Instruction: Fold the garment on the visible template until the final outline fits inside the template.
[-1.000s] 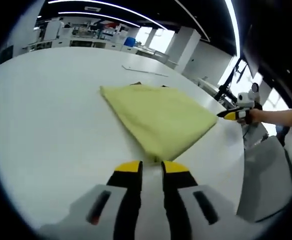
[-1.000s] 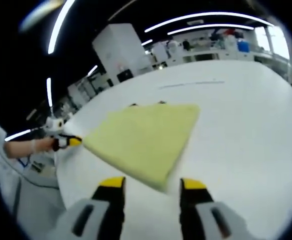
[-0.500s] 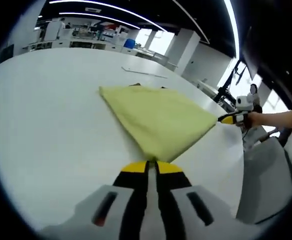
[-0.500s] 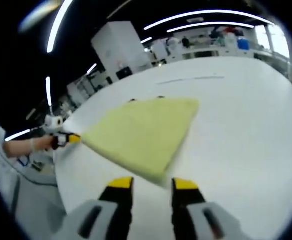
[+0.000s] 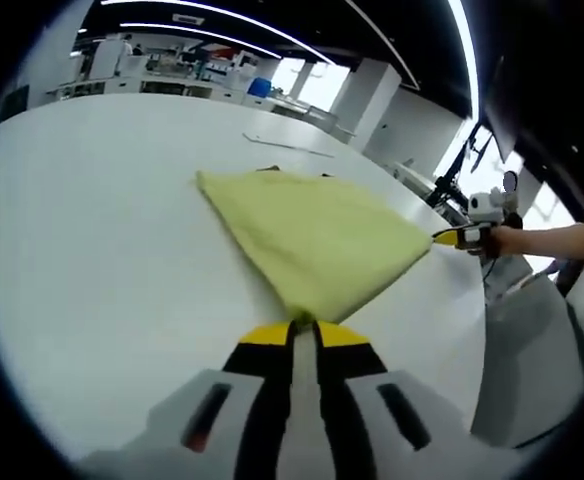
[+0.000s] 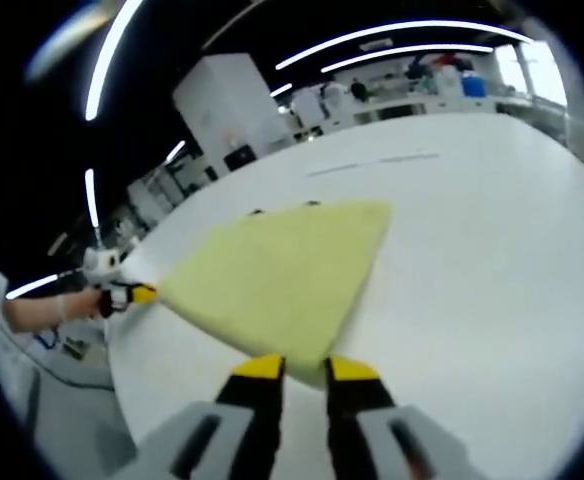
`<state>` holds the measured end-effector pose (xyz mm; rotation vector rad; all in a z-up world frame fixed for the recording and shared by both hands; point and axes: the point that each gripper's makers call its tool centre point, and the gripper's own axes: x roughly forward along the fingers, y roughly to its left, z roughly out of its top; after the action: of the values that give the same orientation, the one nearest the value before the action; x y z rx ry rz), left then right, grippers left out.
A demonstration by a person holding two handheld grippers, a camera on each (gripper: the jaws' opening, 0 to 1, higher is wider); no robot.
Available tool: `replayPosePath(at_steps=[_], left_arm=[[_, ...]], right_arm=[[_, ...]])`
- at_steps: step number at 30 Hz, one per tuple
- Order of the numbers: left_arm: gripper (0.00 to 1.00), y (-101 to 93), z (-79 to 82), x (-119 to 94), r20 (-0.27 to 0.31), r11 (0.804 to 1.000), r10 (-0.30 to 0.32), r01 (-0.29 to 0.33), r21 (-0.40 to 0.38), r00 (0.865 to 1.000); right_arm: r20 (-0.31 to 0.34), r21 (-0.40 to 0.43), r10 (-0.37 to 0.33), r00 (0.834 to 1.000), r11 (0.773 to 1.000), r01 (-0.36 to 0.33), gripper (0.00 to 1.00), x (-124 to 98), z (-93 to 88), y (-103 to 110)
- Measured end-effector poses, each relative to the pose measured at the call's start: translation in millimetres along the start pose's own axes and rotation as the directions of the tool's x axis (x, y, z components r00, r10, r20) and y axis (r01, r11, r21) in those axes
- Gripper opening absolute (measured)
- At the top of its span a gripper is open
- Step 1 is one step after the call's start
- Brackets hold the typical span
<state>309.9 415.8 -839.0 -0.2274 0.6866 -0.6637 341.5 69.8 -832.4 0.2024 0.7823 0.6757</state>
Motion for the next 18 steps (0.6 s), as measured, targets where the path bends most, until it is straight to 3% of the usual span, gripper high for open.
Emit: replayPosePath(at_steps=[7, 18], left_arm=[[0.0, -0.1, 0.8, 2, 0.007, 1.0, 0.015, -0.015, 0.002, 1.0], [0.0, 1.1, 5.5, -12, 0.009, 1.0, 0.014, -0.014, 0.007, 1.0]], right_arm=[[-0.012, -0.006, -0.006, 1.0, 1.0, 0.006, 0.0, -1, -3.1, -1], [0.006, 0.015, -0.002, 1.0, 1.0, 0.002, 0.0, -6, 2.7, 0]])
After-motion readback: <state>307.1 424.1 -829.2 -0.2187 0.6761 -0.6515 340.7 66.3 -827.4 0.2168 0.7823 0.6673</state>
